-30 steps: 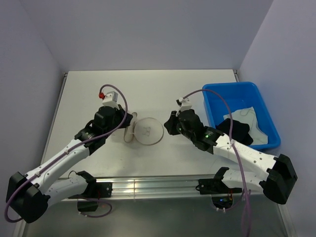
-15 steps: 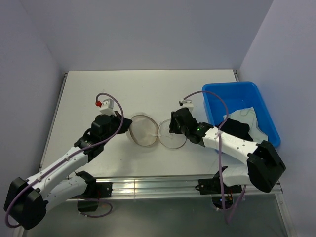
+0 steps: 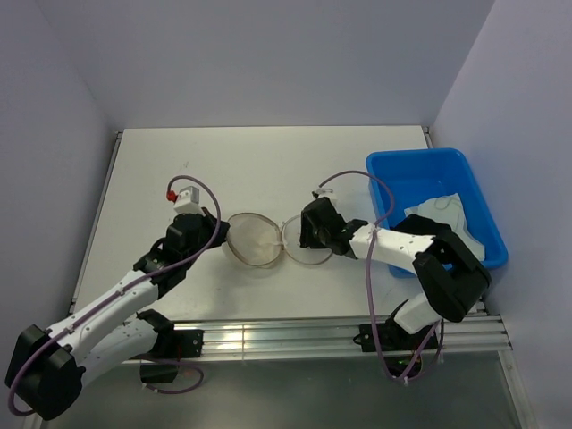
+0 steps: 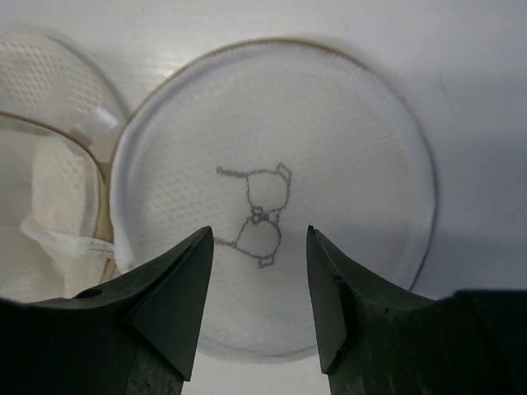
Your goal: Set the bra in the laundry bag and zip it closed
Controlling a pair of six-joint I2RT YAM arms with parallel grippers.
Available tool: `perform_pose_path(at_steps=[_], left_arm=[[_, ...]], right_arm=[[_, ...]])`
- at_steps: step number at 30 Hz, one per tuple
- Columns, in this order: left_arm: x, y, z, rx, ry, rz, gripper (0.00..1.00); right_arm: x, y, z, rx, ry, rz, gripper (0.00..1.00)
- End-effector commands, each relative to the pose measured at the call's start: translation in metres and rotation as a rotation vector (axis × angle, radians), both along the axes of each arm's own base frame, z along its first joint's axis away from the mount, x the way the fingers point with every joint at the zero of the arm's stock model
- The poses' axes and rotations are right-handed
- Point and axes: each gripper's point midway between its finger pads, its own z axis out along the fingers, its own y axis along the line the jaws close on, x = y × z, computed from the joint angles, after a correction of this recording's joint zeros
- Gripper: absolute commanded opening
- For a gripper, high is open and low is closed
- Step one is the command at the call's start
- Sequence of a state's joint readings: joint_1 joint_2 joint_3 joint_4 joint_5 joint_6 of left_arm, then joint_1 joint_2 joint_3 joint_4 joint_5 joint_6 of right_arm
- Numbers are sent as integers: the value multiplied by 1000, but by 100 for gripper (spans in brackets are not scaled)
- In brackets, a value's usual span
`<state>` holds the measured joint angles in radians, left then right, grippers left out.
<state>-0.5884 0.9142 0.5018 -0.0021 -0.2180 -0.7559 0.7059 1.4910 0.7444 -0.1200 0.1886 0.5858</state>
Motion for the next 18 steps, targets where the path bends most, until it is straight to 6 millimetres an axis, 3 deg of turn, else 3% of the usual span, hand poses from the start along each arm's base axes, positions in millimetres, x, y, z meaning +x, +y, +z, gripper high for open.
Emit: perform_pose_path(at_steps=[1, 3, 6, 8, 9, 11, 12, 14, 15, 18], left_arm=[[0, 28, -8, 36, 7, 137, 0], [-1, 32, -9, 33, 3, 157, 0], [-1, 31, -4, 5, -25, 155, 3], [-2, 33, 3, -7, -48, 158, 10], [-2, 35, 5, -6, -55, 168, 16], [-2, 42, 19, -19, -90, 200, 22], [-3, 44, 22, -28, -101, 205, 25], [-7, 48, 35, -67, -148, 213, 40], [-8, 48, 41, -85, -173, 211, 55], [-17, 48, 64, -130, -230, 183, 75]], right_arm=[[33, 16, 66, 126, -149, 17, 57], [38, 8, 97, 145, -214, 6, 62], [45, -24, 142, 175, -309, -68, 64], [50, -67, 163, 164, -365, -182, 62], [51, -85, 168, 148, -381, -236, 60], [51, -145, 173, 84, -409, -423, 53], [49, -166, 171, 62, -407, -487, 49], [40, -209, 165, 38, -404, -619, 44], [37, -221, 162, 34, -401, -658, 43], [29, -260, 150, -9, -383, -804, 42]])
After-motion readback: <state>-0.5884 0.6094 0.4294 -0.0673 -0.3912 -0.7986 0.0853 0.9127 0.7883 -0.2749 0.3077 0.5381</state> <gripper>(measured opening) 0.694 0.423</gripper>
